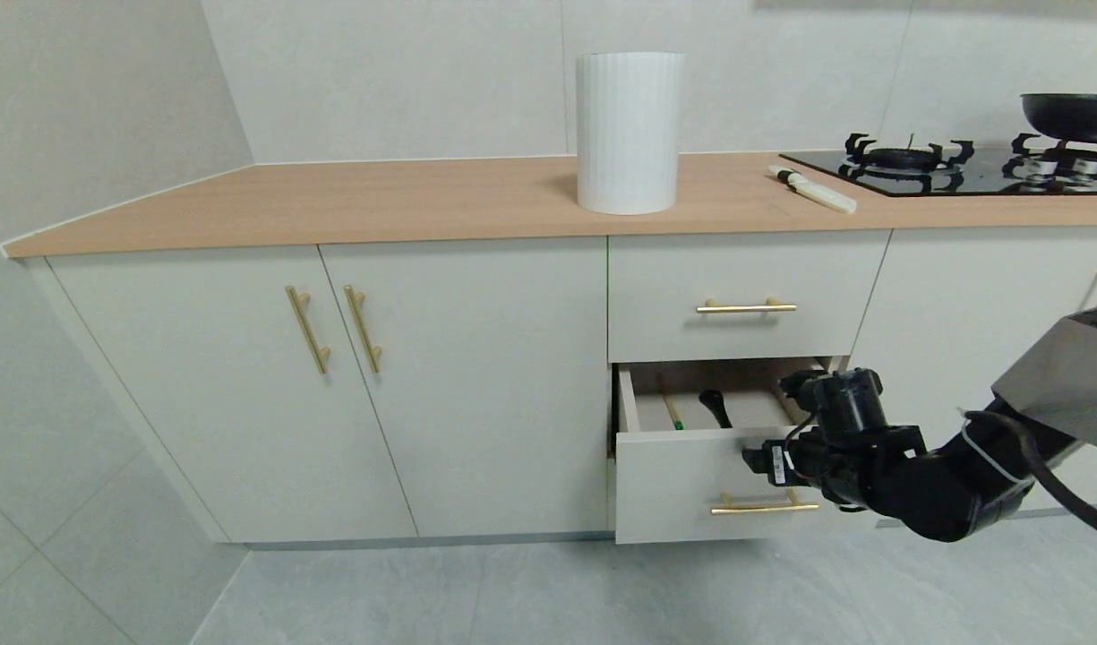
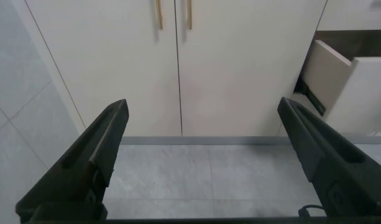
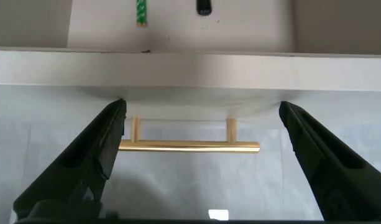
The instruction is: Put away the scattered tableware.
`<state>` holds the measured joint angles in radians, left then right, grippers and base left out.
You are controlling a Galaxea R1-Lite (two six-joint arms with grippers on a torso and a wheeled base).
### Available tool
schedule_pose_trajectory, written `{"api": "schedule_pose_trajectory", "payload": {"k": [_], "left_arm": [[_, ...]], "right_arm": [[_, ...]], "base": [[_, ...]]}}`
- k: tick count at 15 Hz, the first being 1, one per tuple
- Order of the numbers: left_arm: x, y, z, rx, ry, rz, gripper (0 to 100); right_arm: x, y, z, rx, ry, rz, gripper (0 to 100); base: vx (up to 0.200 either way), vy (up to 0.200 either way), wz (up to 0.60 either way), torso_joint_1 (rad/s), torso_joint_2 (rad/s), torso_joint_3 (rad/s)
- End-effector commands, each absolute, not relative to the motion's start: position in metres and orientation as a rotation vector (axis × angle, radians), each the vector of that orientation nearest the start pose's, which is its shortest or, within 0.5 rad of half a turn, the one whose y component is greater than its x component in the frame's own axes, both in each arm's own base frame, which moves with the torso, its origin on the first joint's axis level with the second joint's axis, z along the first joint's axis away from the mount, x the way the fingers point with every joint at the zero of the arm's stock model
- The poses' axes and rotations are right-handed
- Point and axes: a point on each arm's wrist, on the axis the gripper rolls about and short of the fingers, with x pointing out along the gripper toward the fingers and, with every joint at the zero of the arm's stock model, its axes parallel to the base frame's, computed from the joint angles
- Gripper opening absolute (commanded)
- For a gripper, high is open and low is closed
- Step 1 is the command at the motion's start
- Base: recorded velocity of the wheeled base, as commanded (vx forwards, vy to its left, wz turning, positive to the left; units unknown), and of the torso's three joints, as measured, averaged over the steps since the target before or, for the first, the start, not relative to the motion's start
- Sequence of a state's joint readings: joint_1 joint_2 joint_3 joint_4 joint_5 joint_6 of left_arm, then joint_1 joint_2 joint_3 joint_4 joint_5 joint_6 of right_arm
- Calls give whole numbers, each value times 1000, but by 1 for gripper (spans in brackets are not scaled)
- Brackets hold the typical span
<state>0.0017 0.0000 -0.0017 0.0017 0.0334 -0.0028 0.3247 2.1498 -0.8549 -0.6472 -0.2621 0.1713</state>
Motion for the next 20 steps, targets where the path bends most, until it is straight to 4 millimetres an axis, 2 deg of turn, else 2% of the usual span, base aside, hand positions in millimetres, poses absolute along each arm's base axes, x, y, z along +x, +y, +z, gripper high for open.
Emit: {"api": "schedule_pose_trajectory", "payload": {"k": [1, 2, 3, 5, 12, 20], "left_arm": [[-23, 1, 76, -3, 0, 35, 100], [-23, 1, 76, -3, 1, 37, 100], [-23, 1, 76, -5, 1, 35, 100], [-23, 1, 76, -3, 1, 35, 100], [-23, 1, 76, -3, 1, 35, 100], [-23, 1, 76, -3, 1, 35, 100]], "right_arm": [[366, 111, 34, -18, 612, -2, 100], [369, 111, 34, -20, 608, 0, 100], [382, 114, 35, -29, 586, 21, 100], [395, 118, 32, -31, 565, 23, 100], [428, 124, 22, -14, 513, 21, 100], [451, 109, 9, 24, 474, -29, 100]], "base": [[0, 0, 0, 0, 0, 0], [0, 0, 0, 0, 0, 0], [0, 0, 0, 0, 0, 0], [0, 0, 0, 0, 0, 0], [0, 0, 0, 0, 0, 0], [0, 0, 0, 0, 0, 0]]}}
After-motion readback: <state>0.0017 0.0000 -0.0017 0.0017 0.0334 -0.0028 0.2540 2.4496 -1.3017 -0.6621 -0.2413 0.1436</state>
